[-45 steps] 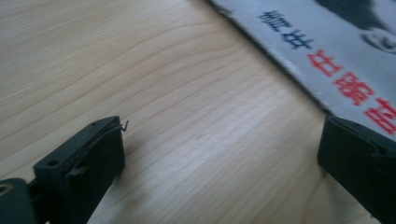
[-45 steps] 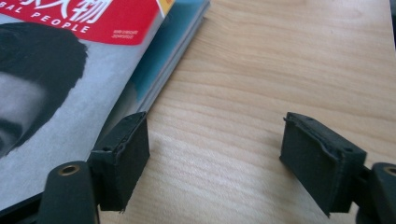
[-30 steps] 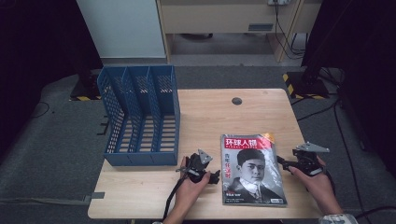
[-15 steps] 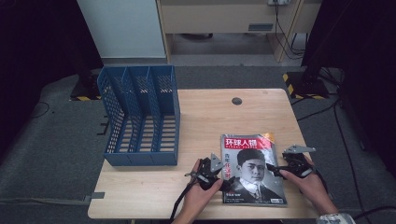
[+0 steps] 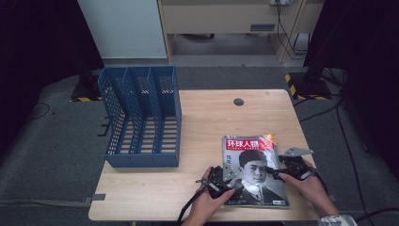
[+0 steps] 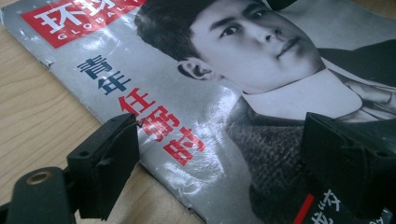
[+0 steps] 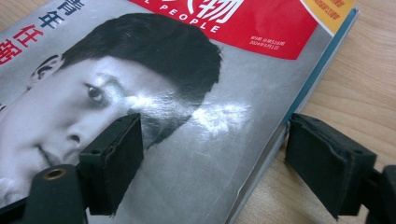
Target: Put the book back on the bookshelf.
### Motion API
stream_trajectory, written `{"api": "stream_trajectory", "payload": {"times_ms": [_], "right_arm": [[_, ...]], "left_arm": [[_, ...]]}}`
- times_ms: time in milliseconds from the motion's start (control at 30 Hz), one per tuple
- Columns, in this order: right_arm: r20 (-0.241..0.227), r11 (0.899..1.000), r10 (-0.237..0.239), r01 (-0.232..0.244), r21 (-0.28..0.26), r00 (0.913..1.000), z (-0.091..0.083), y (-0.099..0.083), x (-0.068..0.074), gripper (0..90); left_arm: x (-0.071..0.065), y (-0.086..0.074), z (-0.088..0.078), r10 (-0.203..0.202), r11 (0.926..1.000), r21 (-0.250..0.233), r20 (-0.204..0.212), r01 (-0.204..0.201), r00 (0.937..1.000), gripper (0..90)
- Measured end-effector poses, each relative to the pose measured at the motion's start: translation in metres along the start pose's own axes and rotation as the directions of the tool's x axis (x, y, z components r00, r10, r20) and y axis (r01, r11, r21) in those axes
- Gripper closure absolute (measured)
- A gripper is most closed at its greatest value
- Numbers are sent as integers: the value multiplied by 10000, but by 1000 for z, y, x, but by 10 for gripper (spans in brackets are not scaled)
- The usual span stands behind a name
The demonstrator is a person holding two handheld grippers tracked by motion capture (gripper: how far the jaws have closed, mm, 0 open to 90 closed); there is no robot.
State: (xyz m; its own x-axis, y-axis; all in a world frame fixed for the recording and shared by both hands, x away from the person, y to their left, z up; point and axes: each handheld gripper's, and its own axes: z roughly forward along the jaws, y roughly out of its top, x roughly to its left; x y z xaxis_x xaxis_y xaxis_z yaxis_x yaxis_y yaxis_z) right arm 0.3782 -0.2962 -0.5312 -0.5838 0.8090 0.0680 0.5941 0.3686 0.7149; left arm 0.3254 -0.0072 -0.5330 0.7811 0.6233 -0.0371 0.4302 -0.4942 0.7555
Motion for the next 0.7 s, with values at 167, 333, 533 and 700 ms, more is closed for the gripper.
{"api": "stream_trajectory", "payload": {"times_ms": [167,333,533,700], "right_arm": [[-57,9997,91,-92,-211,9999,-3,1,-1,255],[-71,9961,28,-34,-877,10000,-13,5,3,349],[-566,9887,272,-352,-1456,9980,-21,9,8,407],[-1144,9843,409,-596,-1661,9926,-23,10,10,418]], "left_arm": [[-3,0,2,246,9996,121,-214,-244,9995,109],[-4,0,3,263,9995,154,-245,-260,9994,102],[-4,0,3,264,9995,181,-230,-259,9994,99],[-4,0,3,248,9995,207,-201,-244,9995,96]]}}
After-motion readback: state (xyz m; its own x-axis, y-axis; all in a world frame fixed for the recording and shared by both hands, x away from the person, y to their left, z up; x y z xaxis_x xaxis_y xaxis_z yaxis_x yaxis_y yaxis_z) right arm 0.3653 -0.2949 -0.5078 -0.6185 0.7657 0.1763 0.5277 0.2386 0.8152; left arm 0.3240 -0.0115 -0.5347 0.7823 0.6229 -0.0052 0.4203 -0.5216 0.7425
